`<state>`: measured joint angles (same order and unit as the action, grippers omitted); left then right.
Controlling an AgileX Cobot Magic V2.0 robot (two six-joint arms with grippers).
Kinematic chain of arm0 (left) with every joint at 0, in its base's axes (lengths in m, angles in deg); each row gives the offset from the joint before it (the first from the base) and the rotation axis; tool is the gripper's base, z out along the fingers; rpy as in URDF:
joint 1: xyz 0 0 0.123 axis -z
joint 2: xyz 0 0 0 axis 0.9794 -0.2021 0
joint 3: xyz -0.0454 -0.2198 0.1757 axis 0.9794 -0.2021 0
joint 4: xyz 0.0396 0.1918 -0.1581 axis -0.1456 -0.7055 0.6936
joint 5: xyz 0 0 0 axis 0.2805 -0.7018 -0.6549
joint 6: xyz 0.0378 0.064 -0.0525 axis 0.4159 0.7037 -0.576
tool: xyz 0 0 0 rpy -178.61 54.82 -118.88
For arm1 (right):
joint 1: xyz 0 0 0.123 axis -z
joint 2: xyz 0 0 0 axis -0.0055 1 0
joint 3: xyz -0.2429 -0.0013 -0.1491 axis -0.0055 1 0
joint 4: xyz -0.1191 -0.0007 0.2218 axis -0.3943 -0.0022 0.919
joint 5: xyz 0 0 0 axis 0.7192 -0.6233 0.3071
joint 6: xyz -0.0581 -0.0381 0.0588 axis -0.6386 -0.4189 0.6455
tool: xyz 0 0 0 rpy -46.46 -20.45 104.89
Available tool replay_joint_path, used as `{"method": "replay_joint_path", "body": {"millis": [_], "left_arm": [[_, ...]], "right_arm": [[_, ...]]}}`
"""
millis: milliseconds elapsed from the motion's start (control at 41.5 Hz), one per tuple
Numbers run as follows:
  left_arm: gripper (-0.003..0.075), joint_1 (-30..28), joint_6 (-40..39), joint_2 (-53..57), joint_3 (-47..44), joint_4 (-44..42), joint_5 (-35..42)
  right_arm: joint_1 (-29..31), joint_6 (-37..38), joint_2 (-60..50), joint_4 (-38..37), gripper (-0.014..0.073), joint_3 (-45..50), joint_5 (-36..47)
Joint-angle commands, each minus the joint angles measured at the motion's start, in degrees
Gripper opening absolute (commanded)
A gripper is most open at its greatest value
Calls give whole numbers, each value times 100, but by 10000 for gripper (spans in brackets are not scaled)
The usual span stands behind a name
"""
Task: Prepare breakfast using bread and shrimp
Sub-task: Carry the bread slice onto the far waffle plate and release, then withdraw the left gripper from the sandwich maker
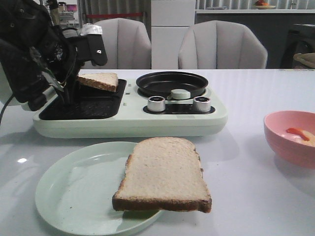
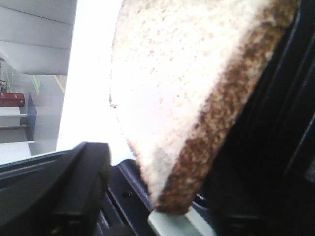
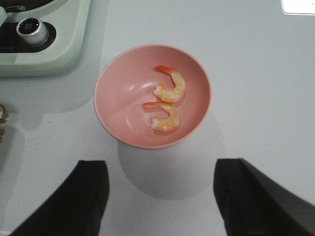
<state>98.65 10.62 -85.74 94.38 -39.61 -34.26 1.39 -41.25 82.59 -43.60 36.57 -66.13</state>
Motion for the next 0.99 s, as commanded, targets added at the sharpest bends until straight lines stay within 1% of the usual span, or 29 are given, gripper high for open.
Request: {"method": "replay_joint_path", "body": {"millis": [0, 121, 193, 265, 337, 410, 434, 506, 627, 699, 747, 892, 964], "left_arm": [[506, 119, -155, 586, -9, -159, 2], [486, 192, -1028, 1077, -379, -159, 167], [486, 297, -1241, 1445, -701, -159, 154], [486, 483, -1732, 1864, -1096, -159, 147], [484, 720, -1844, 2335, -1538, -148, 104], [474, 954, -2695, 2783, -2014, -90, -61], [473, 1045, -2949, 2993, -2143, 93, -61], [473, 1258, -3248, 3529, -2553, 785, 178], [472, 1558, -3245, 4439, -3190, 2266, 760], [466, 1734, -3232, 4976, -3558, 3091, 893], [457, 1868, -3217, 5294, -3775, 3408, 893], [454, 2244, -3208, 6108, -4296, 3984, 893], [454, 2395, -3208, 6383, -4414, 4127, 773]], "right_arm": [[30, -31, 0, -43, 557, -160, 372], [30, -31, 0, -43, 557, -160, 372], [30, -31, 0, -43, 557, -160, 372], [30, -31, 0, -43, 557, -160, 372], [30, -31, 0, -43, 557, -160, 372], [30, -31, 0, -43, 557, -160, 372], [30, -31, 0, -43, 557, -160, 372], [30, -31, 0, -43, 557, -160, 372], [30, -31, 0, -43, 557, -160, 372], [30, -31, 0, -43, 557, -160, 372], [30, -31, 0, -43, 557, -160, 372], [30, -31, 0, -43, 557, -160, 372], [30, -31, 0, -43, 557, -160, 372]]}}
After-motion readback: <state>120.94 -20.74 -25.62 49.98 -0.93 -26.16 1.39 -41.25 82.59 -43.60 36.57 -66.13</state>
